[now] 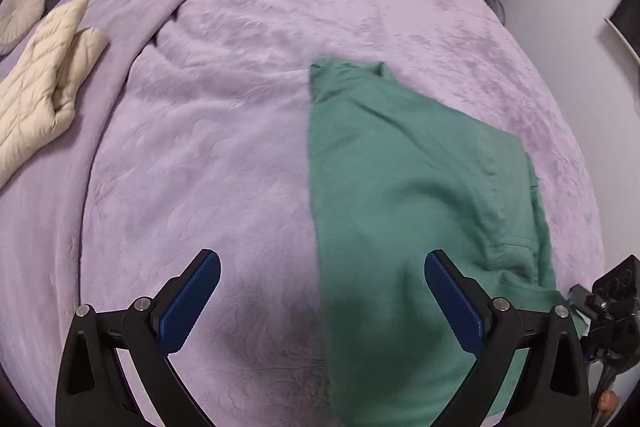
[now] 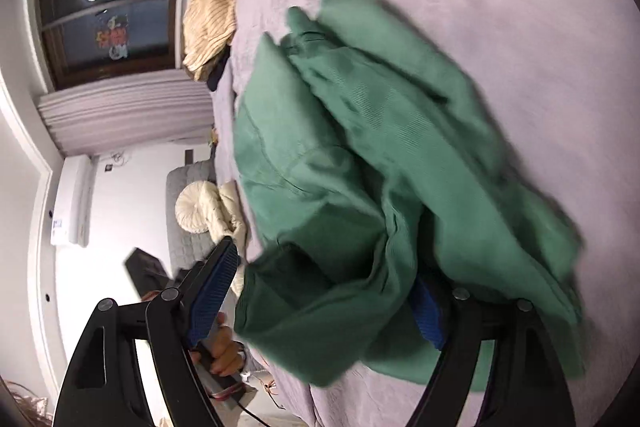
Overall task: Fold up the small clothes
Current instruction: 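Lower the jacket onto the bed and grasp its edge with the right gripper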
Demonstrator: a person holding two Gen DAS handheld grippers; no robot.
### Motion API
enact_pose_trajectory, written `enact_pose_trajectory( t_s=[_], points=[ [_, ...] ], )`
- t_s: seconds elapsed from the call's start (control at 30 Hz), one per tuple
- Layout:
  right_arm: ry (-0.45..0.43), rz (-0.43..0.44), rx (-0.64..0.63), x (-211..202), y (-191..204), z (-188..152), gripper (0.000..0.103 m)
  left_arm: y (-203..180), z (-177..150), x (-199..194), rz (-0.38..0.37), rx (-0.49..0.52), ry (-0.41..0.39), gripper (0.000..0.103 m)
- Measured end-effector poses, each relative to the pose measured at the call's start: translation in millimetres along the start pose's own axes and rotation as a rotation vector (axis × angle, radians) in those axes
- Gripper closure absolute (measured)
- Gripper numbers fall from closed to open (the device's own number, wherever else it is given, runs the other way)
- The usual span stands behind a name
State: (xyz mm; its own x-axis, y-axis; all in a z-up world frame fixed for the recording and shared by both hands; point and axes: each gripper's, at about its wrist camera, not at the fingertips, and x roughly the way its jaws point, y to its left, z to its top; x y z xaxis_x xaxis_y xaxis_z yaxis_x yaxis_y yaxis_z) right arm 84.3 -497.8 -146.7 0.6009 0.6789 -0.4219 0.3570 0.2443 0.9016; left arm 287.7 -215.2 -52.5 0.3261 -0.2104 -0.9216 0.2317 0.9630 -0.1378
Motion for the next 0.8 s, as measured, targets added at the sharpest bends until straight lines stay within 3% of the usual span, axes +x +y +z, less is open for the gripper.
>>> enact_pose_trajectory(
  t_s=[0.2, 0.27, 0.3, 0.33, 0.43, 0.5, 0.6, 0.67, 0.73, 0.8],
  points=[
    [0.062, -0.052, -0.037, 38, 8, 38, 0.019, 28, 5, 27, 0.009, -0.078, 0.027, 0.001],
    [0.075, -0.101, -0.031, 44, 9, 42, 0.025, 29, 7, 39, 0.009, -0.086, 0.045, 0.001],
    [0.082, -0.131, -0.043, 46, 13, 42, 0.052, 29, 7, 44, 0.011, -0.086, 0.054, 0.001],
    [0.093, -0.146, -0.050, 47, 16, 41, 0.088, 28, 7, 49, 0.014, -0.087, 0.062, 0.001],
    [0.062, -0.023, -0.063, 33, 30, 35, 0.089, 25, 8, 52, 0.023, -0.093, 0.065, 0.001],
    [0.043, 0.092, -0.068, 17, 41, 32, 0.091, 20, 9, 48, -0.010, -0.086, 0.062, 0.001],
    [0.016, 0.175, -0.064, -7, 45, 28, 0.093, -8, 11, 42, -0.054, -0.002, 0.045, 0.001],
    [-0.014, 0.192, -0.046, -21, 40, 28, 0.095, -36, 8, 44, -0.056, 0.090, 0.036, 0.001],
    [-0.046, 0.134, -0.034, -33, 28, 30, 0.095, -62, 3, 55, -0.086, 0.133, 0.070, 0.001],
    [-0.045, 0.080, -0.007, -38, 17, 30, 0.093, -87, -7, 64, 0.012, 0.199, 0.062, 0.001]
  ],
)
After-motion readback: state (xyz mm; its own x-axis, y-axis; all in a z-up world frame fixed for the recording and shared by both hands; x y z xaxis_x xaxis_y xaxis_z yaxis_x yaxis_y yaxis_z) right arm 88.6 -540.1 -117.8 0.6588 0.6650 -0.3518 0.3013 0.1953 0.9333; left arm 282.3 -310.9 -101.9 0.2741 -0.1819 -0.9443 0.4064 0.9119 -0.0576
